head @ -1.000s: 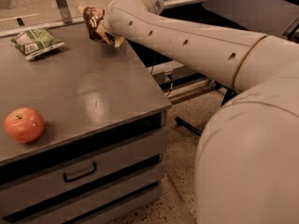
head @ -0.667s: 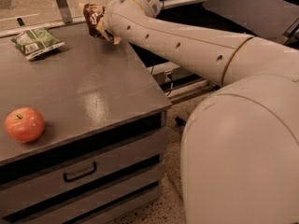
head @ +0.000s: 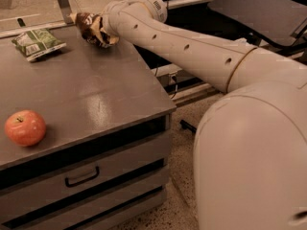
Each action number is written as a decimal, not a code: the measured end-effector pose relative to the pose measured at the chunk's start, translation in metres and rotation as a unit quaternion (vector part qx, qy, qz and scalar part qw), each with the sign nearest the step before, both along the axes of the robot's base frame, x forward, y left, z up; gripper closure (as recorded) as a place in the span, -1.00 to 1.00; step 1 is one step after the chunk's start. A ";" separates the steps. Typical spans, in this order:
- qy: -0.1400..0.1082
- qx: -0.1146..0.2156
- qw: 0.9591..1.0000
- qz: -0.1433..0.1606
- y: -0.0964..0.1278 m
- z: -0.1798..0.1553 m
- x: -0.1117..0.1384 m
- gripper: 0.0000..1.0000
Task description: Move brown chip bag near green jalapeno chip bag
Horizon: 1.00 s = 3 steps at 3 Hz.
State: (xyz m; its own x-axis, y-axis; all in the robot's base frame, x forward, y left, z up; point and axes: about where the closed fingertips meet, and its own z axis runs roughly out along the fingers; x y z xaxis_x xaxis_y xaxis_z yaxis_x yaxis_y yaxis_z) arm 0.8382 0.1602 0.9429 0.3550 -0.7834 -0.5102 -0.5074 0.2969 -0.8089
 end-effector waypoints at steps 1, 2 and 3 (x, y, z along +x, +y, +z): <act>0.016 0.026 0.998 0.048 0.027 0.003 -0.011 -0.87; 0.042 0.050 0.994 0.082 0.029 0.007 -0.015 -1.00; 0.072 0.089 0.989 0.098 0.013 0.013 -0.009 -1.00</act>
Offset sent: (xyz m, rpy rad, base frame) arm -0.0184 0.0315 0.0221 0.1281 0.1017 0.2128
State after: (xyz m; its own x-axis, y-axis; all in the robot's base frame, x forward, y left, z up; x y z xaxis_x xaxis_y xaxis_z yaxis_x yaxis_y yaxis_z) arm 0.8291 0.1735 0.9555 0.4048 -0.5995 -0.6905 -0.6760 0.3124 -0.6674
